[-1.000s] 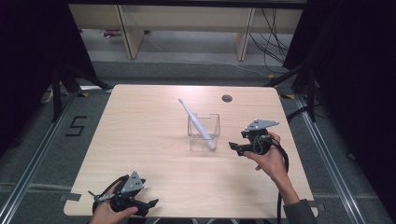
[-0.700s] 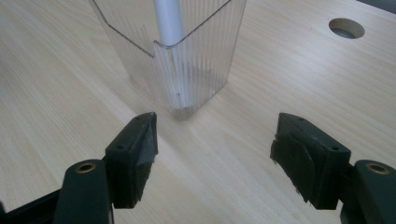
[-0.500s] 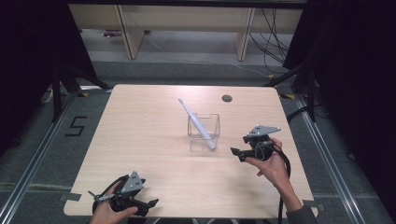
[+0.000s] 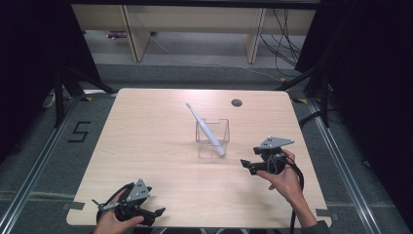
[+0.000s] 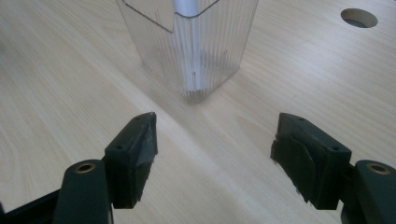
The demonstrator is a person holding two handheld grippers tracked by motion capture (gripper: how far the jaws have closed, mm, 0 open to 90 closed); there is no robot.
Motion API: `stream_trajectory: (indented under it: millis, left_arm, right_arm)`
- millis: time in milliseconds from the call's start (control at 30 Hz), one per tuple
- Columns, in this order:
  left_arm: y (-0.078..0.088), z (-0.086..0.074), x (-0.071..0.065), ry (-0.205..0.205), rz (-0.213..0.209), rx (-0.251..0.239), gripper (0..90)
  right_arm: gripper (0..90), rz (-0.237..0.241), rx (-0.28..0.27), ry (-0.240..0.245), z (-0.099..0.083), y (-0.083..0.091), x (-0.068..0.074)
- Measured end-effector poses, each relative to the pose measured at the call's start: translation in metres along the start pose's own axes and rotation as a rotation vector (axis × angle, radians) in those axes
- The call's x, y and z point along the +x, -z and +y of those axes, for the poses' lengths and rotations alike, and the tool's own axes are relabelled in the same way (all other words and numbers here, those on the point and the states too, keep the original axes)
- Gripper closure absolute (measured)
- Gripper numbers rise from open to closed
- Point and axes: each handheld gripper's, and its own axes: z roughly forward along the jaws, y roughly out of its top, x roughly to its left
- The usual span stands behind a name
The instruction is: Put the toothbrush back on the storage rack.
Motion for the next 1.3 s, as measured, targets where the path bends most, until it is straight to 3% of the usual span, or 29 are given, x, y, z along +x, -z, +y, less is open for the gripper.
stream_trajectory:
  millis: [67, 100, 133, 200, 267, 300, 333, 367, 600, 633, 733, 833, 867, 900, 933, 967, 1033, 1200, 1233, 1300]
  left_arm:
    - [0.0, 0.0, 0.0, -0.002, 0.001, 0.002, 15.1]
    - [0.0, 0.0, 0.0, -0.001, 0.001, 0.001, 15.1]
    - [0.0, 0.0, 0.0, -0.002, 0.002, 0.002, 15.1]
    - [0.0, 0.0, 0.0, -0.002, 0.002, 0.004, 15.1]
    - [0.0, 0.0, 0.0, 0.0, 0.002, 0.001, 15.1]
    - [0.0, 0.0, 0.0, -0.003, 0.002, 0.004, 15.1]
    - [0.0, 0.0, 0.0, 0.002, 0.001, 0.0, 15.0]
    - [0.0, 0.0, 0.0, 0.003, 0.001, 0.0, 15.1]
    - [0.0, 0.0, 0.0, 0.001, 0.002, 0.002, 15.1]
    - [0.0, 0.0, 0.0, 0.001, 0.002, 0.002, 15.1]
    - [0.0, 0.0, 0.0, 0.003, 0.003, 0.002, 15.1]
    - [0.0, 0.0, 0.0, 0.001, 0.003, 0.003, 15.1]
    - [0.0, 0.0, 0.0, 0.002, 0.003, 0.002, 15.1]
    - [0.0, 0.0, 0.0, 0.004, 0.003, 0.001, 15.1]
    - [0.0, 0.0, 0.0, 0.005, 0.004, 0.001, 15.1]
    - [0.0, 0.0, 0.0, 0.005, 0.004, 0.003, 15.1]
    - [0.0, 0.0, 0.0, 0.006, 0.005, 0.002, 15.1]
    - [-0.001, 0.0, 0.0, 0.007, 0.005, 0.001, 15.1]
    - [-0.001, 0.0, 0.001, 0.003, 0.006, 0.004, 15.1]
    - [-0.001, 0.0, 0.001, 0.003, 0.005, 0.004, 15.1]
  right_arm:
    - [30.4, 0.003, 0.017, -0.007, -0.002, 0.001, 0.001]
    - [30.4, -0.002, -0.004, 0.024, -0.003, -0.001, -0.001]
    - [30.4, 0.002, 0.01, -0.005, -0.004, 0.001, 0.001]
    - [30.4, -0.006, 0.001, 0.014, -0.007, 0.0, 0.0]
    - [30.4, -0.003, 0.008, -0.005, -0.01, 0.0, 0.001]
    - [30.4, 0.003, 0.021, -0.035, -0.011, 0.0, 0.003]
    - [30.2, 0.008, 0.018, 0.006, -0.012, 0.0, 0.0]
    - [30.2, 0.004, 0.012, -0.013, -0.013, 0.0, 0.001]
    - [28.7, 0.005, 0.013, -0.013, -0.02, 0.003, 0.003]
    - [28.4, 0.009, 0.02, -0.045, -0.022, 0.004, 0.006]
    - [27.6, 0.017, 0.006, -0.011, -0.026, 0.003, 0.004]
    - [26.7, 0.019, 0.022, -0.031, -0.028, 0.004, 0.006]
    - [26.3, 0.022, 0.013, -0.011, -0.029, 0.004, 0.005]
    - [26.0, 0.022, 0.024, -0.047, -0.031, 0.005, 0.007]
    - [25.5, 0.024, 0.012, -0.011, -0.032, 0.003, 0.004]
    - [24.9, 0.02, 0.035, -0.058, -0.033, 0.006, 0.007]
    - [23.6, 0.018, 0.02, -0.022, -0.036, 0.005, 0.005]
    - [22.2, 0.024, 0.023, -0.031, -0.043, 0.009, 0.006]
    - [22.2, 0.024, 0.026, -0.073, -0.045, 0.01, 0.009]
    - [22.2, 0.028, 0.022, -0.04, -0.048, 0.011, 0.007]
